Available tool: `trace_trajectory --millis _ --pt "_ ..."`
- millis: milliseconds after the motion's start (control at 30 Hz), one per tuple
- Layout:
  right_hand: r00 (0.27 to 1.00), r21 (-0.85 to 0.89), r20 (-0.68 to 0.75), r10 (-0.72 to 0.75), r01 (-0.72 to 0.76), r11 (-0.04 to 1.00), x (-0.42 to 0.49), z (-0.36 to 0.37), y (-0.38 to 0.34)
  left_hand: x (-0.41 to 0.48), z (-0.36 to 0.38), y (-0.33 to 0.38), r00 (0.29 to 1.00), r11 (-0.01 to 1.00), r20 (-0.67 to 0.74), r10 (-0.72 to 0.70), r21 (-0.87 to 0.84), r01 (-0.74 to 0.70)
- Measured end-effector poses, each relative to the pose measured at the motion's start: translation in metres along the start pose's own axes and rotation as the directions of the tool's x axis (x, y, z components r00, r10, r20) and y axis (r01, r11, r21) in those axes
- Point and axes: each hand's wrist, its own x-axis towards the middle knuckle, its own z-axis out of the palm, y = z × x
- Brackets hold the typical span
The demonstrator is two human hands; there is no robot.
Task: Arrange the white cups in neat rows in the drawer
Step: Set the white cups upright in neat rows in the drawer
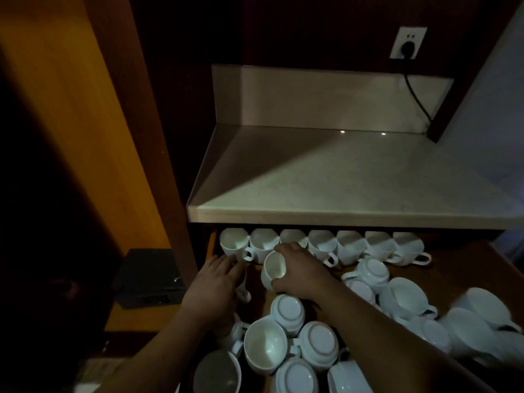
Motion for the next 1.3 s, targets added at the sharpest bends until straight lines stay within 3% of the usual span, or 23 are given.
trace_trajectory --millis 167,367,633,767,1167,1300 --pt "1.0 0.016 0.021 -0.022 0.022 1.0 0.004 0.012 0.007 -0.001 -0.005 0.005 1.0 1.0 -0.012 0.01 -0.002 -0.01" --pt "0.993 0.122 -0.079 0.086 -0.076 0.99 0.004 0.031 0.015 0.014 -0.003 0.006 0.98 1.0 0.198 0.016 0.007 -0.018" --pt "0.988 0.267 -0.091 0.127 -0.098 0.959 0.017 0.047 0.011 0.025 -0.009 0.007 0.986 0.997 0.158 -0.05 -0.051 0.059" --pt "0.985 0.285 -0.124 0.118 -0.079 0.955 0.02 0.056 0.009 0.034 -0.01 0.008 0.979 0.983 0.16 -0.123 -0.119 0.143" --pt "0.986 0.334 -0.13 0.101 -0.053 0.941 0.017 0.057 0.008 0.035 -0.006 0.012 0.978 0.964 0.14 -0.157 -0.194 0.183" --pt "0.99 0.298 -0.132 0.044 -0.003 0.955 0.005 0.028 0.015 0.033 -0.018 0.026 0.994 0.968 -0.005 -0.111 -0.225 0.107"
